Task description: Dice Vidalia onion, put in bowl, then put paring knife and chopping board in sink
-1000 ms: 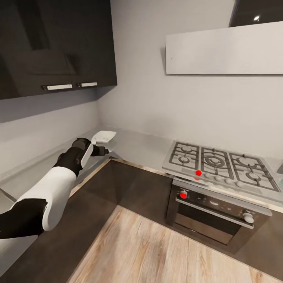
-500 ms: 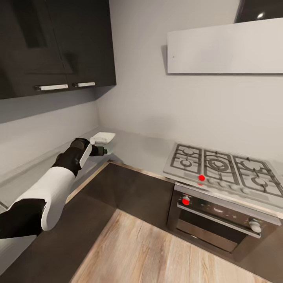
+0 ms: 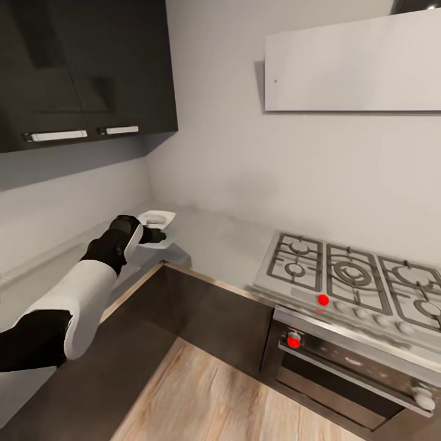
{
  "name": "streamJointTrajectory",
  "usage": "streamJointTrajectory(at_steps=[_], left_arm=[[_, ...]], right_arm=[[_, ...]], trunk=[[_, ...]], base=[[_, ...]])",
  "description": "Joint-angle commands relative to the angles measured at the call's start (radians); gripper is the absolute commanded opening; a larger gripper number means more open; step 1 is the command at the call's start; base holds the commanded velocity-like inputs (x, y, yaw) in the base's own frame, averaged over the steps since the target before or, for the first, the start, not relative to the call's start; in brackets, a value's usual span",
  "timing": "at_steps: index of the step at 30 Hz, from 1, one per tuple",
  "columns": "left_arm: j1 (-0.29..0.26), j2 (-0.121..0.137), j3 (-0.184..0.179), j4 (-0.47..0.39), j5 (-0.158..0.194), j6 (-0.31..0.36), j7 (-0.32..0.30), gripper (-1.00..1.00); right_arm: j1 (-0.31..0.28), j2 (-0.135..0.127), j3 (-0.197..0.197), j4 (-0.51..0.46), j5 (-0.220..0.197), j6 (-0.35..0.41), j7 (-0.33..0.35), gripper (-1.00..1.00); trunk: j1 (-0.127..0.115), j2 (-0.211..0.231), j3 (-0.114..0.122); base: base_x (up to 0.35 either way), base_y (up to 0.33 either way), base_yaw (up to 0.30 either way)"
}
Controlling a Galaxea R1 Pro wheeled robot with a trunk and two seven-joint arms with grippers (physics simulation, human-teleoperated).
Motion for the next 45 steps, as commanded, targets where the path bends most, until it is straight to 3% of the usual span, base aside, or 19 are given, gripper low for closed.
streamJointTrajectory(at_steps=[1, 17, 25, 37, 45], left_arm=[[-0.001, 0.0, -0.003, -0.001, 0.0, 0.004, 0.006, 1.0], [-0.001, 0.003, -0.003, -0.001, 0.0, 0.004, 0.017, 1.0], [-0.001, 0.003, -0.003, -0.002, 0.0, 0.004, 0.017, 1.0], [-0.001, 0.003, -0.002, -0.002, 0.0, 0.004, 0.016, 1.0], [-0.001, 0.004, -0.002, -0.004, 0.0, 0.004, 0.016, 1.0]], right_arm=[[0.0, 0.0, 0.002, 0.001, 0.002, -0.001, -0.005, 1.0], [0.0, -0.001, 0.003, 0.01, 0.003, 0.001, -0.005, 1.0], [0.0, -0.002, 0.003, 0.038, 0.005, 0.059, -0.004, 1.0], [0.0, -0.001, 0.002, 0.04, 0.003, 0.064, -0.004, 1.0], [0.0, 0.0, 0.002, 0.04, 0.004, 0.065, -0.005, 1.0]], trunk=[[0.001, -0.002, -0.002], [0.001, -0.002, -0.005], [0.001, -0.002, -0.006], [0.001, -0.002, -0.006], [0.001, -0.002, -0.006]], base=[[0.304, -0.182, 0.249], [0.256, -0.147, 0.269], [0.016, -0.007, 0.033], [0.182, 0.006, 0.0], [0.229, 0.224, 0.0]])
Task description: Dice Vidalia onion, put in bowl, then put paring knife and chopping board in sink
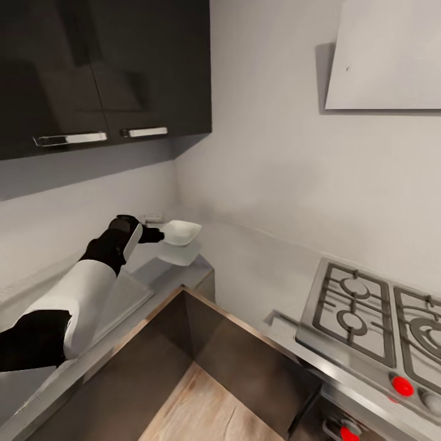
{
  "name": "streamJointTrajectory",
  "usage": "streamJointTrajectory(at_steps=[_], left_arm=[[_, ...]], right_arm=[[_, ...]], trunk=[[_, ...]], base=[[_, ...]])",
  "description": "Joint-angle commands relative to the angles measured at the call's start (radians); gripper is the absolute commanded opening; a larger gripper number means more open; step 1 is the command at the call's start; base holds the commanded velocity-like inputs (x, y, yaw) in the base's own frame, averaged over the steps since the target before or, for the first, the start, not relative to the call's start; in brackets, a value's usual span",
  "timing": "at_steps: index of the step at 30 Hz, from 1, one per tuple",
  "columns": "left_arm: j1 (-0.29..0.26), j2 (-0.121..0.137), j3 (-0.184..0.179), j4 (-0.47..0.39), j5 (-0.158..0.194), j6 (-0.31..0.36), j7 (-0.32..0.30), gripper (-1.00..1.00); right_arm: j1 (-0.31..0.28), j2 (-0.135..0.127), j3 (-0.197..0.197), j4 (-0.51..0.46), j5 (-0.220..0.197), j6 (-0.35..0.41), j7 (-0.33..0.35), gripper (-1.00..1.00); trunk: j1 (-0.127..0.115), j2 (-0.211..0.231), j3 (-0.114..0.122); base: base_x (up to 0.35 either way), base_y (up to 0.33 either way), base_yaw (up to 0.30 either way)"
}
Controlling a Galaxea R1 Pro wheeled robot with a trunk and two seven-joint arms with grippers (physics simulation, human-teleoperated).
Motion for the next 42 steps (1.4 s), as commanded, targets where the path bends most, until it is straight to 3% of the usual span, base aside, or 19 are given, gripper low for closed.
streamJointTrajectory(at_steps=[1, 15, 28, 42], left_arm=[[-0.001, 0.001, -0.003, -0.001, 0.0, 0.004, 0.002, 1.0], [-0.001, 0.001, -0.004, -0.002, 0.0, 0.004, 0.001, 1.0], [-0.001, 0.0, -0.004, -0.003, 0.0, 0.004, 0.001, 1.0], [-0.001, 0.0, -0.004, -0.003, 0.0, 0.004, 0.002, 1.0]], right_arm=[[0.0, 0.0, 0.002, -0.001, 0.002, -0.001, -0.005, 1.0], [0.0, 0.0, 0.002, -0.001, 0.002, -0.001, -0.006, 1.0], [0.0, 0.0, 0.002, -0.001, 0.002, -0.001, -0.006, 1.0], [0.0, 0.0, 0.002, 0.003, 0.003, -0.001, -0.006, 1.0]], trunk=[[0.001, -0.002, -0.002], [0.001, -0.002, -0.002], [0.001, -0.002, -0.002], [0.001, -0.002, -0.002]], base=[[0.185, 0.271, 0.0], [0.169, 0.176, 0.0], [0.311, -0.077, 0.0], [0.149, -0.018, 0.0]])
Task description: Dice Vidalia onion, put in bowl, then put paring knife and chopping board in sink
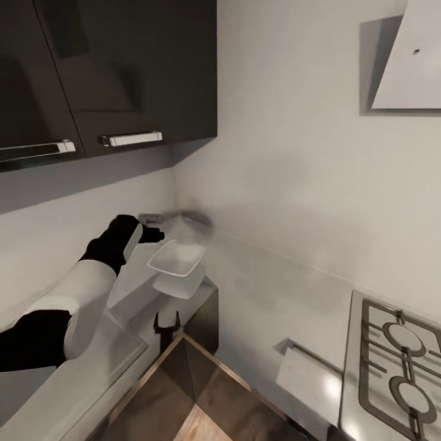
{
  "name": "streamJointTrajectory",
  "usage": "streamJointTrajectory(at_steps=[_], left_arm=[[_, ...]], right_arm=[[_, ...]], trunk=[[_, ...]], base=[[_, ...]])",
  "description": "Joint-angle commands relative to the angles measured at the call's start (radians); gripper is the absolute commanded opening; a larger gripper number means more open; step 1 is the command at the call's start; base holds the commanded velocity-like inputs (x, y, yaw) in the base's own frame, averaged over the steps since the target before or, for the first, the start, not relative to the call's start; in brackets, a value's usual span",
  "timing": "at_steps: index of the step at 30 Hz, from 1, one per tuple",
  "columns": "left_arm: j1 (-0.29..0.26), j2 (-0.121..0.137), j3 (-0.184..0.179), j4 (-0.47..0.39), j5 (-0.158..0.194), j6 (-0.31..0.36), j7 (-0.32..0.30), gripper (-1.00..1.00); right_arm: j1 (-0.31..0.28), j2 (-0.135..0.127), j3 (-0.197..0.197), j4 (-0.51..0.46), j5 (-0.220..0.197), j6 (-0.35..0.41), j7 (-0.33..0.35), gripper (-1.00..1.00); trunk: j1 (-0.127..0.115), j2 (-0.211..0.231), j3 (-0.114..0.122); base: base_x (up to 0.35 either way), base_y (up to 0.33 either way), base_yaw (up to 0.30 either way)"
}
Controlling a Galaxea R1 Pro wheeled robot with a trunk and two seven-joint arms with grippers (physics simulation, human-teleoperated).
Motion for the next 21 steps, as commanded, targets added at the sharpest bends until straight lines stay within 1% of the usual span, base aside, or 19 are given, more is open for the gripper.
streamJointTrajectory(at_steps=[1, 5, 14, 16, 19, 21], left_arm=[[-0.001, 0.001, -0.003, -0.001, 0.0, 0.004, 0.003, 1.0], [-0.001, 0.001, -0.003, -0.001, 0.0, 0.005, 0.003, 1.0], [-0.001, 0.001, -0.003, -0.003, 0.0, 0.004, 0.003, 1.0], [-0.001, 0.001, -0.003, -0.004, 0.0, 0.004, 0.003, 1.0], [-0.001, 0.001, -0.003, -0.004, 0.0, 0.005, 0.003, 1.0], [-0.001, 0.001, -0.003, -0.004, 0.0, 0.005, 0.003, 1.0]], right_arm=[[0.0, -0.001, 0.002, -0.001, 0.002, -0.001, -0.005, 1.0], [0.0, -0.001, 0.002, -0.001, 0.002, -0.001, -0.005, 1.0], [0.0, 0.001, 0.002, 0.001, 0.0, 0.001, -0.005, 1.0], [0.0, 0.002, 0.002, 0.022, 0.0, 0.001, -0.005, 1.0], [0.0, 0.009, 0.001, 0.08, -0.003, 0.001, -0.002, 1.0], [0.0, 0.014, 0.001, 0.093, -0.004, 0.001, -0.002, 1.0]], trunk=[[0.001, -0.002, -0.002], [0.001, -0.002, -0.002], [0.001, -0.002, -0.002], [0.001, -0.002, -0.002], [0.001, -0.002, -0.002], [0.001, -0.002, -0.002]], base=[[0.237, 0.0, 0.0], [0.174, 0.0, 0.0], [0.017, 0.0, 0.0], [0.0, 0.0, 0.0], [0.0, 0.0, 0.0], [0.0, 0.0, 0.0]])
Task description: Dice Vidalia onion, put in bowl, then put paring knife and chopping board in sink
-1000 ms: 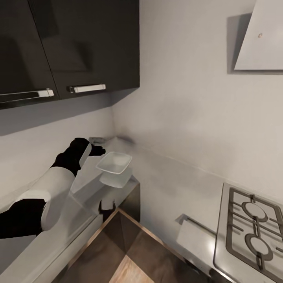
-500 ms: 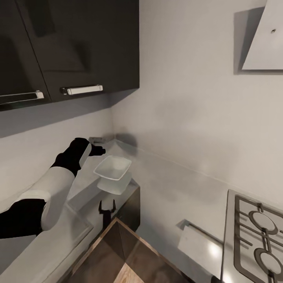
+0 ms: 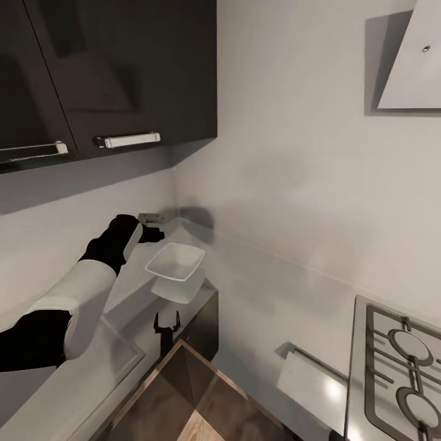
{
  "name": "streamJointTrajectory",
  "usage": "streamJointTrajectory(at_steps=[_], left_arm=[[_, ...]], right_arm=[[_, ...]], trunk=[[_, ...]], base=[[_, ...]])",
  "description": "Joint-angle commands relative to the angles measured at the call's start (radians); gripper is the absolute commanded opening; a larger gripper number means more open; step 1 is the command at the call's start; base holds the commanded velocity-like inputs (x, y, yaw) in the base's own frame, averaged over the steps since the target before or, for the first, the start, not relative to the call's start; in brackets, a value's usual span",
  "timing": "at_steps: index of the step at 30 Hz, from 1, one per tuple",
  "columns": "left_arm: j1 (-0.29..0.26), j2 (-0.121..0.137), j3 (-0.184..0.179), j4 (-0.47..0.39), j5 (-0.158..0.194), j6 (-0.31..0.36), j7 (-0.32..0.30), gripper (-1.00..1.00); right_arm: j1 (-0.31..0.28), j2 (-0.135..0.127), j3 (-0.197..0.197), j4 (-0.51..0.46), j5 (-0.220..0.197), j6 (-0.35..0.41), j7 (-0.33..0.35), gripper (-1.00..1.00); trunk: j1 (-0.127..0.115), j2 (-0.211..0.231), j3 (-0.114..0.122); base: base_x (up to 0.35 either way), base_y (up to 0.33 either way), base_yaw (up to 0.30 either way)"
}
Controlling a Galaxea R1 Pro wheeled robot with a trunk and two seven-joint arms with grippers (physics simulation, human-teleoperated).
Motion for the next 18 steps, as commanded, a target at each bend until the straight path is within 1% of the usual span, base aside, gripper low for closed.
streamJointTrajectory(at_steps=[1, 9, 15, 18], left_arm=[[-0.001, 0.001, -0.003, -0.001, 0.0, 0.005, 0.003, 1.0], [-0.001, 0.002, -0.003, -0.001, 0.0, 0.004, 0.003, 1.0], [-0.001, 0.002, -0.003, -0.001, 0.0, 0.004, 0.003, 1.0], [-0.001, 0.001, -0.003, -0.001, 0.0, 0.004, 0.003, 1.0]], right_arm=[[0.0, 0.001, 0.002, 0.001, 0.001, -0.001, -0.005, 1.0], [0.0, 0.004, -0.002, 0.011, -0.004, -0.001, -0.007, 1.0], [0.0, 0.003, -0.002, 0.073, -0.042, -0.001, -0.006, 1.0], [0.0, 0.003, -0.002, 0.079, -0.047, -0.001, -0.006, 1.0]], trunk=[[0.001, -0.002, -0.002], [0.001, -0.002, -0.002], [0.001, -0.002, -0.002], [0.001, -0.002, -0.002]], base=[[0.0, 0.0, 0.0], [0.0, 0.0, 0.0], [0.0, 0.0, 0.0], [0.0, 0.0, 0.0]])
